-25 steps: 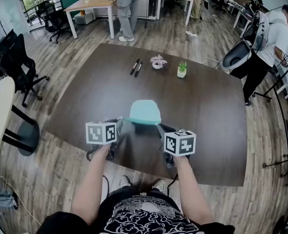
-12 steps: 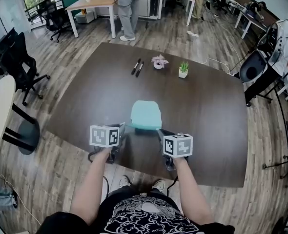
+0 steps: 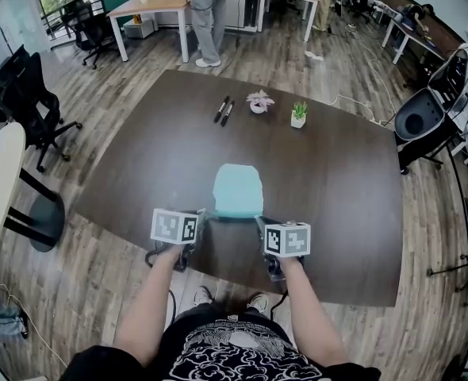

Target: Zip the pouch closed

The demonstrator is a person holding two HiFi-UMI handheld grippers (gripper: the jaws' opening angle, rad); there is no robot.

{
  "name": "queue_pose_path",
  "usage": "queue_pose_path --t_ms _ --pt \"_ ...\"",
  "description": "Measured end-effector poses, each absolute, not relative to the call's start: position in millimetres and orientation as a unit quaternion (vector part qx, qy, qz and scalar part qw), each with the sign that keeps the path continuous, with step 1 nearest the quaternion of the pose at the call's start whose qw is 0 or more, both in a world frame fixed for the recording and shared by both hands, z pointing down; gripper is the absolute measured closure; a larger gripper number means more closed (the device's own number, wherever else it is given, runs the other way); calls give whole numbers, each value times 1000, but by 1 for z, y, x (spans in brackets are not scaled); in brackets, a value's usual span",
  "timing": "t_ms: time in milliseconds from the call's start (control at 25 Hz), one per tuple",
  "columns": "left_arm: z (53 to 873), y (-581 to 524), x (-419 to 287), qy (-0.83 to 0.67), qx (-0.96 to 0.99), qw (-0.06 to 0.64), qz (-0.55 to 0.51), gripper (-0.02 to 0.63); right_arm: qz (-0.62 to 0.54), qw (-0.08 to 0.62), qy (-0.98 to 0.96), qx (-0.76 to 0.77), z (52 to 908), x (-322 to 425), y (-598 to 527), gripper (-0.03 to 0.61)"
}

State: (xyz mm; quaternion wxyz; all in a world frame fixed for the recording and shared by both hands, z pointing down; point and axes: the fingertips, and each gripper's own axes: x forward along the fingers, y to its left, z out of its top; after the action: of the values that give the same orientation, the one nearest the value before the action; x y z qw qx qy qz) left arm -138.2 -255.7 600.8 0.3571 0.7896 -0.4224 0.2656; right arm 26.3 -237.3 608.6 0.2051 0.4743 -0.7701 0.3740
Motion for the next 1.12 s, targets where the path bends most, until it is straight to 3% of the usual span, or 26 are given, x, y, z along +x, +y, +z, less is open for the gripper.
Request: queue_pose_path --t_ms 480,800,1120 --pt "610 -252 -139 -416 788 359 277 574 381 208 -764 477 613 27 -235 568" --pt "610 -251 -136 -413 793 354 273 471 381 203 -765 478 612 28 -234 535" --pt "595 -260 -135 -422 800 336 264 471 370 194 -768 485 599 31 -239 529"
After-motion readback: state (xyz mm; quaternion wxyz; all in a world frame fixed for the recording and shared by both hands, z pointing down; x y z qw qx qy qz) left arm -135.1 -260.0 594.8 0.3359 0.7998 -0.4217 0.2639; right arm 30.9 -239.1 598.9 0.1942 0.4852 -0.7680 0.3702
